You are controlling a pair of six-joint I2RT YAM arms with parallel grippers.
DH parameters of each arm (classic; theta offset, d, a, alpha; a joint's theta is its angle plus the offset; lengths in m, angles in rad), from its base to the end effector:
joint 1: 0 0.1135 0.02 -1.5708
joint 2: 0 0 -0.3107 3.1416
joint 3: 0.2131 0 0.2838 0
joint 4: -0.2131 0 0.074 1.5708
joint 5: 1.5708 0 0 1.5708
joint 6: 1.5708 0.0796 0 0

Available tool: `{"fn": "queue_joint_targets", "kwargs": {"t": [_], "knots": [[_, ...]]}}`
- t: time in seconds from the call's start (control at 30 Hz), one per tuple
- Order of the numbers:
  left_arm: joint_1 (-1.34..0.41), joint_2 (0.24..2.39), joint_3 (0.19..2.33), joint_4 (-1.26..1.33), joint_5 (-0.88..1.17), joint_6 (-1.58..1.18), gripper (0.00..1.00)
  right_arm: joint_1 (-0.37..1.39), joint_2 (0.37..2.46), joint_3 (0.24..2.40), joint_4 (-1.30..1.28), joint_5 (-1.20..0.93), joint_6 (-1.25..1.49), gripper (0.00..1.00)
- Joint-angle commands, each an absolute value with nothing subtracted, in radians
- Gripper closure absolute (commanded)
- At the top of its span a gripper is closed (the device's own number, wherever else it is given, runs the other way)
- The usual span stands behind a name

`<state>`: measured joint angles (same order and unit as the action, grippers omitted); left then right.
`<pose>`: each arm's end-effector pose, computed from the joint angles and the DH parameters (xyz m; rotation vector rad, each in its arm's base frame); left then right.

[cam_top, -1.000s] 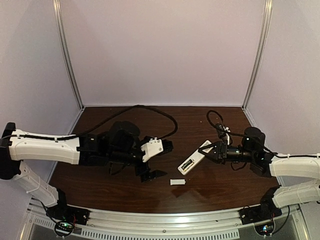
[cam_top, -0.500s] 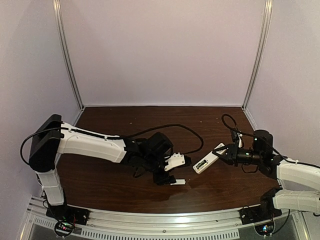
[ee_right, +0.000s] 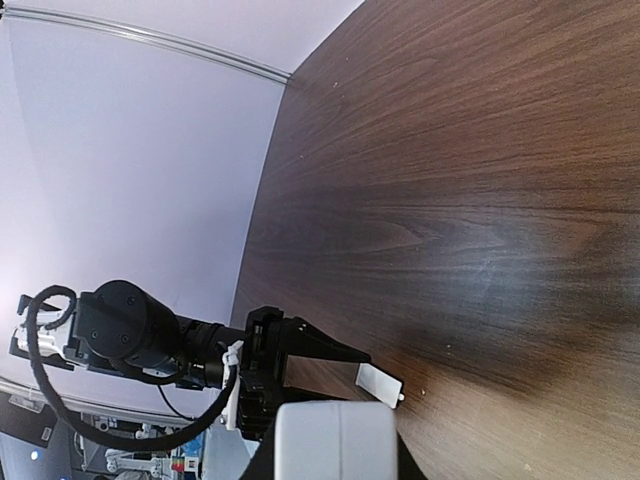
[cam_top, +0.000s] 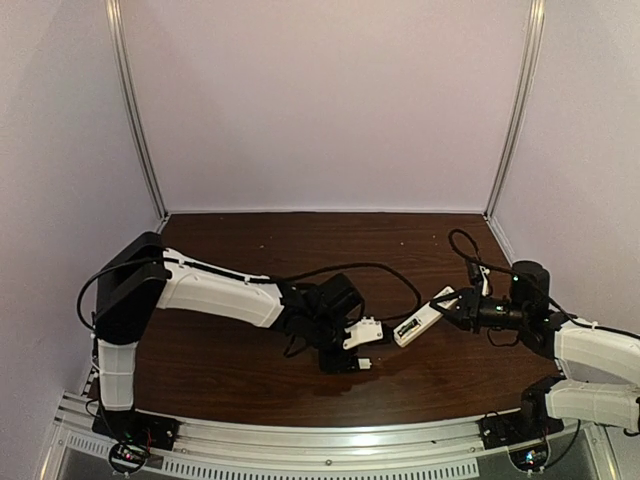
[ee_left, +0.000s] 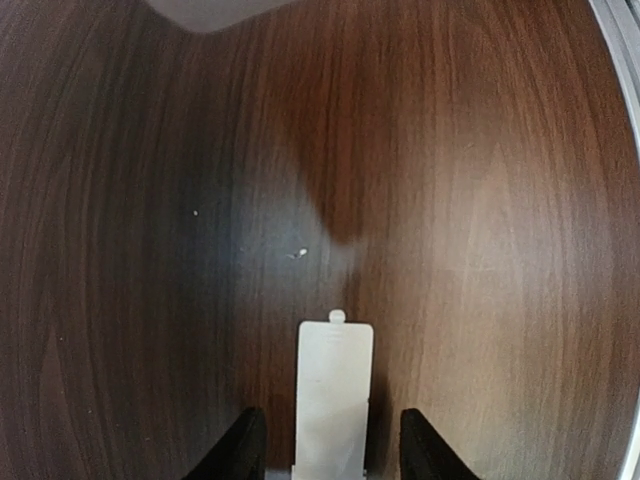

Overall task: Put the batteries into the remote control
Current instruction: Pick up the battery cover from the center of the board.

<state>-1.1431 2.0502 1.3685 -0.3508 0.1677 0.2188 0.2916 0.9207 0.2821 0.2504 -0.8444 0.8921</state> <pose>0.1931 -0.4556 0.1301 1.7377 2.0459 -0.5319 0.1820 0.1168 0.1957 0.0159 2.1737 1.5554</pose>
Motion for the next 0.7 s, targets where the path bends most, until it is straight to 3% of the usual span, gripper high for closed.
{"fn": "queue_joint_targets", "kwargs": {"t": [0.0, 0.5, 0.67], "knots": [[-1.14, 2.1, 1.417, -0.388, 0.193, 0.241, 0.54, 0.275, 0.918, 0.27, 0.272, -0.875, 0.873, 1.0], [-1.14, 2.144, 1.464, -0.51, 0.178, 0.24, 0.79, 0.265, 0.931, 0.263, 0.285, -0.887, 0.867, 1.0], [-1.14, 2.075, 1.445, -0.5, 0.199, 0.212, 0.83, 0.266, 0.935, 0.24, 0.316, -0.884, 0.883, 1.0]]}}
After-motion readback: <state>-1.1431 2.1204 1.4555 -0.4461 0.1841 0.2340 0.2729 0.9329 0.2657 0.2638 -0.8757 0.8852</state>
